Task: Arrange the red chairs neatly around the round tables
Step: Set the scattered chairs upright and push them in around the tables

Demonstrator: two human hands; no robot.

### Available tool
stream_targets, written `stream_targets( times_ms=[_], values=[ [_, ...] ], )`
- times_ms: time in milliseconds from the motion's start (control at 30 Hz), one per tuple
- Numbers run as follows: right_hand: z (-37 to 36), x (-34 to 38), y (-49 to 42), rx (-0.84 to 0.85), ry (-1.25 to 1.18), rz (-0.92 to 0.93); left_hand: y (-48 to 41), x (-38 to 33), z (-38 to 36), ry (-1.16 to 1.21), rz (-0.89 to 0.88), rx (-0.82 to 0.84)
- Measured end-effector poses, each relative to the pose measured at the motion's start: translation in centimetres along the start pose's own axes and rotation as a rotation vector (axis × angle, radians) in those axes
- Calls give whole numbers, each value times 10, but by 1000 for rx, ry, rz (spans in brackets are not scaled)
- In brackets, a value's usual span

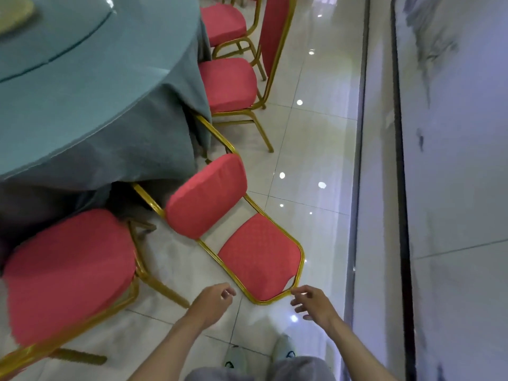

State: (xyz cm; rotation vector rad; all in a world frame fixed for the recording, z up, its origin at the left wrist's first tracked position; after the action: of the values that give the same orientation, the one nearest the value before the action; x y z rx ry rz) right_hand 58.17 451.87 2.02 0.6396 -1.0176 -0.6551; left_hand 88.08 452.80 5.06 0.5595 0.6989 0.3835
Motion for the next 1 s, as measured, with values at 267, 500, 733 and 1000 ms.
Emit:
stream_targets(
  times_ms=[267, 500, 733, 1000],
  values=[
    [-66, -97, -162, -68, 67, -19, -157, 46, -145, 5, -44, 89],
    [-124, -198, -322, -195, 95, -171, -300, 100, -284, -128, -151, 108],
    [-170, -290, -434, -503, 2, -361, -380, 127, -372, -454, -173, 22],
    [-175, -282, -434, -552, 223, -233, -389, 128, -372, -344, -128, -24]
  ],
)
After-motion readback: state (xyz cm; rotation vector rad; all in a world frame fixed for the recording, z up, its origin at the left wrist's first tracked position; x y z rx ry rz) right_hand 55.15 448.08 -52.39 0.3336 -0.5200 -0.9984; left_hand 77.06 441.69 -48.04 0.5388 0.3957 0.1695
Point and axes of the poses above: each hand's wrist, its own y-axis away from the middle knuckle, its own z-axis out of the back of the hand, x = y × z, the point moved 4 cm from there along -y, towards the middle knuckle, and after that the axes turned 14 degrees about -x, right-handed, at the moved point
